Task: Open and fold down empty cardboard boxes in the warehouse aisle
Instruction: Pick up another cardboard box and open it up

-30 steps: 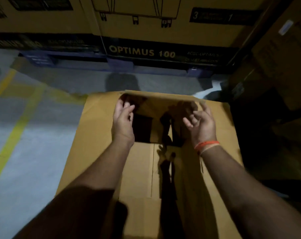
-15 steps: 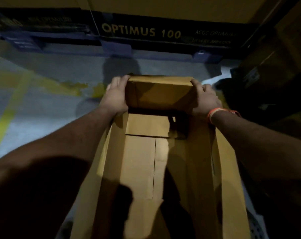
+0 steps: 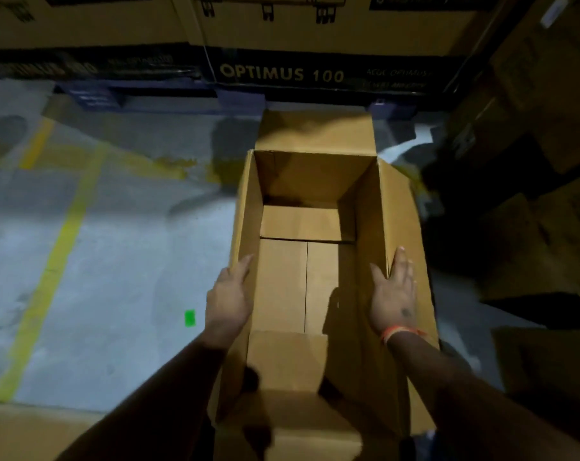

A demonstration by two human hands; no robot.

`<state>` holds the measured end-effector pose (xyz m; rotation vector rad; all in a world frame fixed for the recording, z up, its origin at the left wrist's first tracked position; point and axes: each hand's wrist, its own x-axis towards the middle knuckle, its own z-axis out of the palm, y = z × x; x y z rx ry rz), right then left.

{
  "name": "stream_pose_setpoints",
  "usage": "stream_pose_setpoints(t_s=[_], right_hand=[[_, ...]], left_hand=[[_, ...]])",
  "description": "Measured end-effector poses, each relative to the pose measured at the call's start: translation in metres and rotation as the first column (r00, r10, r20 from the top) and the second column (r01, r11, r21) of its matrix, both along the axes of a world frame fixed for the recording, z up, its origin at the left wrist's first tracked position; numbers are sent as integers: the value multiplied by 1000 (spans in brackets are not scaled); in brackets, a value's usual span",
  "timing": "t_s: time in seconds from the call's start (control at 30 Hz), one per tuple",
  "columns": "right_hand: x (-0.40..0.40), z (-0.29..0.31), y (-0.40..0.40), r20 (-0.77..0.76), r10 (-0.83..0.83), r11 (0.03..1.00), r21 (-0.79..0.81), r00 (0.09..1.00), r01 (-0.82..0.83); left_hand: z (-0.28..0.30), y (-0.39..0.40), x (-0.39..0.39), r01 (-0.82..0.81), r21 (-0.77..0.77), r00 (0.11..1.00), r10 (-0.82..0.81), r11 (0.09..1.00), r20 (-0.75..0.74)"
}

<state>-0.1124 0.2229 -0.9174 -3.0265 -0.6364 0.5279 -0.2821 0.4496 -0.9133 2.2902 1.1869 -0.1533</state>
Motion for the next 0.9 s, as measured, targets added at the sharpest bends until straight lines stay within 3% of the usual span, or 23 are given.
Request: stream_pose_setpoints(t_s=[0.1, 0.2, 0.3, 0.37, 0.47, 0.57, 0.63, 0.67, 0.73, 0.8, 0.9], right_hand=[[-42, 23, -15, 34, 206, 977, -58, 978, -204], [-88, 46, -9, -58, 453, 891, 45, 890, -451], [-117, 68, 12, -359, 418, 907, 115, 835, -405], [-125, 72, 25, -512, 405, 897, 63, 758, -437], [-133, 79, 40, -669, 390, 827, -47, 632, -560], [-135, 86, 51, -838, 319, 739, -73, 442, -670], [-135, 89, 54, -875, 297, 663, -99, 382, -742], [-135, 87, 55, -869, 301, 659, -109, 394, -745], [-132, 82, 55, -810, 332, 740, -95, 483, -666], [-123, 76, 58, -660, 392, 837, -33, 640, -547], [-96, 72, 72, -409, 410, 899, 29, 815, -437]], left_hand=[[32, -13, -13, -27, -44, 997, 30, 999, 67], [67, -16, -17, -40, 0, 995, 40, 999, 95], [100, -7, -23, -3, 27, 992, -1, 1000, 127], [122, 4, -28, 17, 22, 989, -20, 1000, 143], [159, 15, -38, -2, 17, 985, -1, 1000, 173], [184, 18, -49, -24, 21, 980, 19, 1000, 199], [194, 18, -51, -40, 1, 975, 39, 999, 219], [199, 18, -51, -40, 1, 974, 38, 999, 224], [208, 20, -49, -28, 12, 972, 25, 1000, 232], [214, 19, -48, -14, 14, 969, 10, 1000, 248], [220, 19, -47, -15, 17, 961, 10, 1000, 275]])
